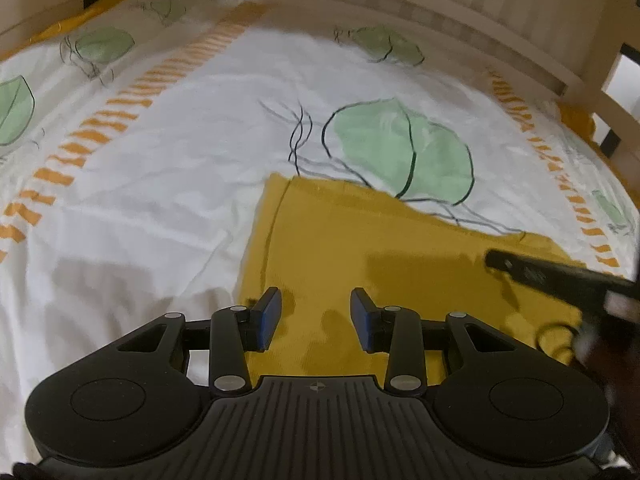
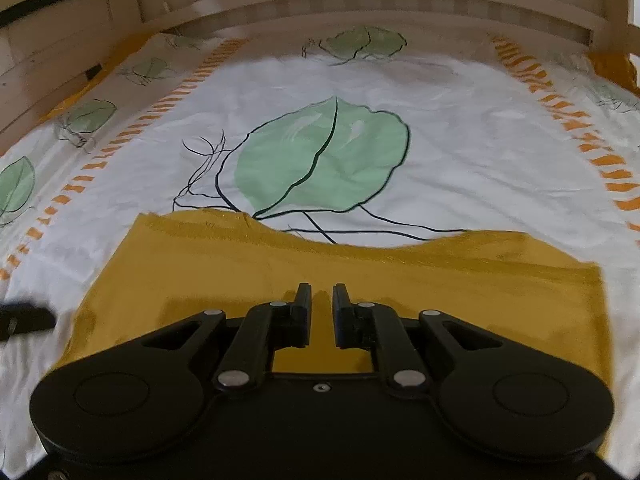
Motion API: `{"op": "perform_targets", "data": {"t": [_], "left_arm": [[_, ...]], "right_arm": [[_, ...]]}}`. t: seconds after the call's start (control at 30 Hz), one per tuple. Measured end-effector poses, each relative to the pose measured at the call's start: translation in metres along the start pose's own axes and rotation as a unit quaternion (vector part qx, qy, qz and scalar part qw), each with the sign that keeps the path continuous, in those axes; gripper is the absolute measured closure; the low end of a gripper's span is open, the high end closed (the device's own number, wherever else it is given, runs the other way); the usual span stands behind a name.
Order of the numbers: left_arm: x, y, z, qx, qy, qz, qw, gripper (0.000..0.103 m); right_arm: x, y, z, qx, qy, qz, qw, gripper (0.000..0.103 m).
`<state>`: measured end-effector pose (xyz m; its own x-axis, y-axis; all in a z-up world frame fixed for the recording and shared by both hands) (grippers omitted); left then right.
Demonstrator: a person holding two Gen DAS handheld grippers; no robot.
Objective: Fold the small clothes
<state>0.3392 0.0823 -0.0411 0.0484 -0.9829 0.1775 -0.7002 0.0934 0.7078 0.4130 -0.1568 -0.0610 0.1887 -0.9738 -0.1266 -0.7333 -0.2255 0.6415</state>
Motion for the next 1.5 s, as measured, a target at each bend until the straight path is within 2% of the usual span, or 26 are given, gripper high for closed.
{"op": "perform_targets", "data": {"t": [0.13, 0.17, 0.3, 0.47, 0.67, 0.9, 1.07, 1.1, 1.17, 1.23, 1.4, 1.5], "left_arm": [[-0.004, 0.002, -0.004, -0.002, 0.002, 0.004, 1.0000, 0.066], [-0.005, 0.003, -0.006, 0.000, 0.006, 0.005, 1.0000, 0.066], [-0.009, 0.009, -0.011, 0.010, 0.019, 0.010, 0.9997, 0.066], [-0.012, 0.007, -0.010, 0.004, 0.024, 0.011, 0.9997, 0.066], [-0.010, 0.004, -0.008, -0.001, 0.021, 0.019, 0.9996, 0.066], [0.002, -0.006, 0.001, -0.017, 0.008, 0.028, 0.9994, 0.066], [0.018, -0.014, 0.008, -0.021, -0.010, 0.042, 0.9989, 0.066], [0.022, -0.016, 0.009, -0.021, -0.014, 0.046, 0.9986, 0.066], [0.029, -0.020, 0.011, -0.020, -0.020, 0.052, 0.9983, 0.066], [0.037, -0.024, 0.013, -0.017, -0.027, 0.058, 0.9978, 0.066], [0.052, -0.031, 0.019, -0.014, -0.032, 0.075, 0.9966, 0.066], [0.060, -0.036, 0.023, -0.017, -0.035, 0.083, 0.9958, 0.066]], "right_arm": [[0.004, -0.029, 0.005, -0.030, -0.010, 0.032, 0.999, 0.086], [0.007, -0.035, 0.009, -0.043, -0.017, 0.030, 0.998, 0.086], [0.012, -0.035, 0.010, -0.041, -0.023, 0.024, 0.999, 0.087], [0.003, -0.017, 0.011, -0.034, -0.007, 0.017, 0.999, 0.085], [-0.016, 0.022, 0.044, -0.014, 0.004, -0.004, 1.000, 0.080], [-0.032, 0.050, 0.093, -0.029, 0.019, -0.022, 0.999, 0.080], [-0.020, 0.063, 0.094, -0.052, 0.000, -0.057, 0.997, 0.079], [-0.013, 0.067, 0.091, -0.050, -0.014, -0.064, 0.997, 0.076], [0.002, 0.075, 0.083, -0.031, -0.039, -0.067, 0.997, 0.062], [0.026, 0.087, 0.070, 0.001, -0.067, -0.059, 0.996, 0.036], [0.095, 0.098, 0.053, 0.037, -0.112, 0.001, 0.993, 0.028], [0.139, 0.098, 0.055, 0.033, -0.151, 0.033, 0.987, 0.024]]}}
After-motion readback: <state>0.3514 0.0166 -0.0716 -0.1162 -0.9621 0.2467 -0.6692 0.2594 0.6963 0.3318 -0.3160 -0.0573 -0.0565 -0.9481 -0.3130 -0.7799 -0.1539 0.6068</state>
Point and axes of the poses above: each gripper's, at about its wrist camera, not at the fingertips, and y roughly against the way its jaws point, x to its right, z to its underside, the point moved 2 cm from there along -y, roughly the way its jaws point, and after that the axes turned 4 degrees about x, right-handed, at the moved point
